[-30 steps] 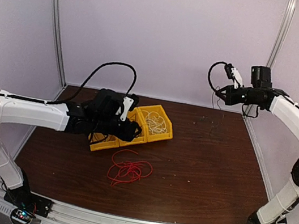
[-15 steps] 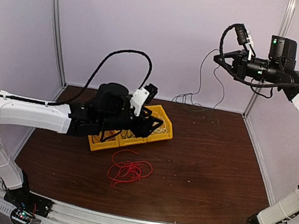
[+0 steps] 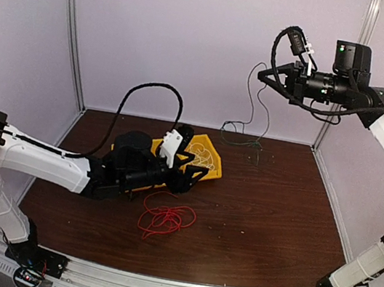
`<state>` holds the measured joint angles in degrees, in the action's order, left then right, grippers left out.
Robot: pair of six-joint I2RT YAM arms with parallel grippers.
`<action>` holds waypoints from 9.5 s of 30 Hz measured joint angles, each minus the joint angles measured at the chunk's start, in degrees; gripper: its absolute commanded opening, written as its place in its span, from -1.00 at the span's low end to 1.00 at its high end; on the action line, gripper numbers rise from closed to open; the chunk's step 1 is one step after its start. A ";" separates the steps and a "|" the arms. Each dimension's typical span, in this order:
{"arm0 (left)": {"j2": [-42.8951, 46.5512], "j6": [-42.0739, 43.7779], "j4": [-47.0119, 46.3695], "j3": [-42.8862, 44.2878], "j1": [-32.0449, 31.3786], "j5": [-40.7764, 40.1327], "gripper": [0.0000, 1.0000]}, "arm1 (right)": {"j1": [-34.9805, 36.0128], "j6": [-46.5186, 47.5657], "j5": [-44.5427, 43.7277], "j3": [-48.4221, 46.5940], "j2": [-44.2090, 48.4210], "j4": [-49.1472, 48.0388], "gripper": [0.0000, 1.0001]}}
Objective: Untangle the cables
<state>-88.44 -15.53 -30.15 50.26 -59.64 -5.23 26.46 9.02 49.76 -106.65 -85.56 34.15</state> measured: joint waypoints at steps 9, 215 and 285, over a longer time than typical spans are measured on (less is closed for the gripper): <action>-12.92 -5.66 -2.34 12.02 0.24 -9.84 0.31 | 2.82 -0.46 -0.02 -0.02 -0.59 0.87 -1.00; 36.57 -19.54 19.43 -26.32 8.28 -24.39 -0.02 | 13.70 -0.42 -25.03 16.92 -29.44 -16.87 -1.00; 36.06 -24.96 24.48 -24.30 8.33 -26.88 0.25 | 21.49 -0.57 -28.02 -15.93 -47.50 -2.34 0.57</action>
<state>-52.38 -40.49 -5.67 25.96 -51.31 -32.12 47.94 8.45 21.74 -122.58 -133.05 31.81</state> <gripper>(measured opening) 0.626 0.778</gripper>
